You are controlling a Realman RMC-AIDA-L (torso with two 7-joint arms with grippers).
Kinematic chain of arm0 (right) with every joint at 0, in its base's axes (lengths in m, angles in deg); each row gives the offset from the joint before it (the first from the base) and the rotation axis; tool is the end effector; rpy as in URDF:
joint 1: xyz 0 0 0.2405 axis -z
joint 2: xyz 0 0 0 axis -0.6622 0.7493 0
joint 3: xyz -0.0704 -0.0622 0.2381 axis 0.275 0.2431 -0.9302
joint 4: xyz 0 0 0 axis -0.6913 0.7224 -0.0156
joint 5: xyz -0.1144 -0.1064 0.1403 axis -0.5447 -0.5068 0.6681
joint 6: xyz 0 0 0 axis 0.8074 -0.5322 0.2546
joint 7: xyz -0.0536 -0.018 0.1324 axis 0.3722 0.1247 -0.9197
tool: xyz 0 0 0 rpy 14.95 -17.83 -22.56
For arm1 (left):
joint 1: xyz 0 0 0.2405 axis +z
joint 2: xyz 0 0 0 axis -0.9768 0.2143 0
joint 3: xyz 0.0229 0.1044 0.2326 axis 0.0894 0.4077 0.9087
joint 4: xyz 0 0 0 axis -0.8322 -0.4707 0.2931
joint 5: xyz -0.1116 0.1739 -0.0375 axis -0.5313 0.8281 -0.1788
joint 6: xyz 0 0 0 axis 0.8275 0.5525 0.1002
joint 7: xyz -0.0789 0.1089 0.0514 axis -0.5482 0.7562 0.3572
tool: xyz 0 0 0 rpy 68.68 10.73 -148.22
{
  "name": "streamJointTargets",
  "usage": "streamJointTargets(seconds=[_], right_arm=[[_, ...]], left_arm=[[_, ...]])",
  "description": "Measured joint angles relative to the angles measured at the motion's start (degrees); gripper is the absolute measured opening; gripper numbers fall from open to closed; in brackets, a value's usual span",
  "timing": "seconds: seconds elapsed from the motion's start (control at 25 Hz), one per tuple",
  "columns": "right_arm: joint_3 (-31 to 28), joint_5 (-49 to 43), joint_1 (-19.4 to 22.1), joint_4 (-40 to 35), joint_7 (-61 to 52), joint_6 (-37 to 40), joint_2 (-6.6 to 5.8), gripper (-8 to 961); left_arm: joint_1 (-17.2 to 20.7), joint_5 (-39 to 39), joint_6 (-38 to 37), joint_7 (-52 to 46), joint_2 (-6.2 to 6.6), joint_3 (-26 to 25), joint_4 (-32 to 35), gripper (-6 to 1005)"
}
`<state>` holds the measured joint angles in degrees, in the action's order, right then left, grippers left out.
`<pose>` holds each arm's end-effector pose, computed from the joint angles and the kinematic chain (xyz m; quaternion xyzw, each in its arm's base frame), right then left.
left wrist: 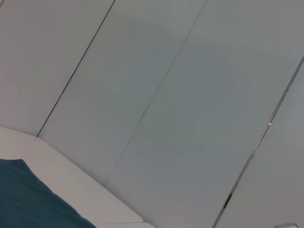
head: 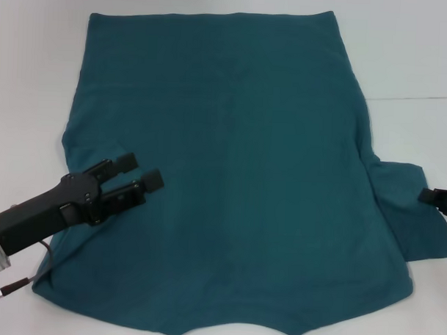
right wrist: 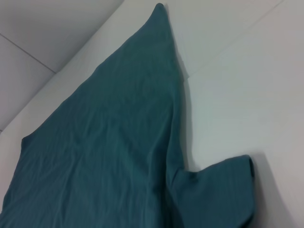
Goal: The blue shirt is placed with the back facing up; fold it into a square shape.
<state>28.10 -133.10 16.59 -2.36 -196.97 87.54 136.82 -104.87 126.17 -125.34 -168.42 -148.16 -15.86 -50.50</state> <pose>0.3875 0.3360 0.0459 -0.6216 0.6515 0.2872 0.3267 -0.2556 0.3125 -0.0019 -0.8325 -0.3187 -0.4291 0.1456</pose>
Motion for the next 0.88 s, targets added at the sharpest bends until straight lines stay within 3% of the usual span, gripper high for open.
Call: streamJointTargets(seconds=[0.16, 0.48, 0.88], right_arm=[[0.0, 0.1, -0.1, 0.0, 0.0, 0.0, -0.06, 145], [-0.4, 0.2, -0.1, 0.0, 0.3, -0.1, 0.06, 10], [-2.6, 5.4, 0.0, 0.0, 5.8, -5.3, 0.41, 9]], left_arm=[[0.0, -0.3, 0.0, 0.0, 0.00, 0.0, 0.0, 952], [0.0, -0.7, 0.0, 0.0, 0.07, 0.0, 0.0, 951], [0.5, -0.7, -0.1, 0.0, 0.09, 0.0, 0.0, 951]])
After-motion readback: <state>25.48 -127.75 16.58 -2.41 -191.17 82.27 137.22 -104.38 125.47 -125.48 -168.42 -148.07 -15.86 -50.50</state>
